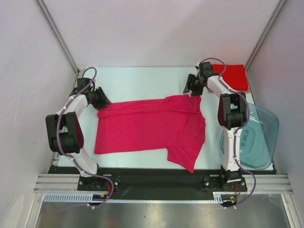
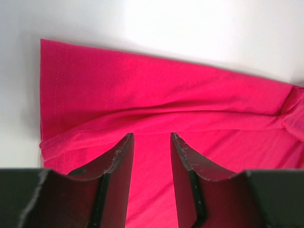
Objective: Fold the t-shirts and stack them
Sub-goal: Fold the tshirt
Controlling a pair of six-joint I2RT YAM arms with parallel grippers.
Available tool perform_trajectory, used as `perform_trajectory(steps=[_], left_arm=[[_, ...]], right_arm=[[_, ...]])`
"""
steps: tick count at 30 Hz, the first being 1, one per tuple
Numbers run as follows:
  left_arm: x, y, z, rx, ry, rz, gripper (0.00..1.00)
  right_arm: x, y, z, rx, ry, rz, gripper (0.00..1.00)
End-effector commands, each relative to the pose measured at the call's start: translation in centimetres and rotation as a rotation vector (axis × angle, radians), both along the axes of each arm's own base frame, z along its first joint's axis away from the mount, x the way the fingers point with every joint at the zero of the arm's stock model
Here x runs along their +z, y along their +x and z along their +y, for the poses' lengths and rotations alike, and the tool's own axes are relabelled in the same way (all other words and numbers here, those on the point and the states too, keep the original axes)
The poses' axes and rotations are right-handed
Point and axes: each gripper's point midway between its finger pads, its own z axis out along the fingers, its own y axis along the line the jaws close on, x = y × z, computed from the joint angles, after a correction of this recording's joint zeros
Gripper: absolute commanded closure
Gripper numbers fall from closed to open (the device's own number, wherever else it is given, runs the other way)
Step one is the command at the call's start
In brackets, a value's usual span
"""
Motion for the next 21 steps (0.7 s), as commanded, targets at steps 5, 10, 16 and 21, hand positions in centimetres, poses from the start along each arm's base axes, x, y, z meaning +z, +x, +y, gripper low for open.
perform_trajectory(steps=[5,10,16,21], left_arm=[[1.9,1.7,-0.2,-0.045,0.019,-0.064,0.58],[1.3,1.5,0.7,-0.038,0.075,0.002,0.58],[0.6,2.5,-0.7,-0.105,0.026,0.038,0.58],[-1.1,2.9,-1.6,-0.111,-0.033,0.105,0.66]], right_arm=[[-0.9,-0.2,-0.3,0.020,-0.022,0.003,0.40],[1.4,0.4,-1.0,-0.002,-0.026,-0.024,0.39],[5.3,-0.8,-1.2,-0.068,0.005,-0.002,0.38],[6.8,-3.3,-0.8,-0.105,0.071,0.033,0.47]])
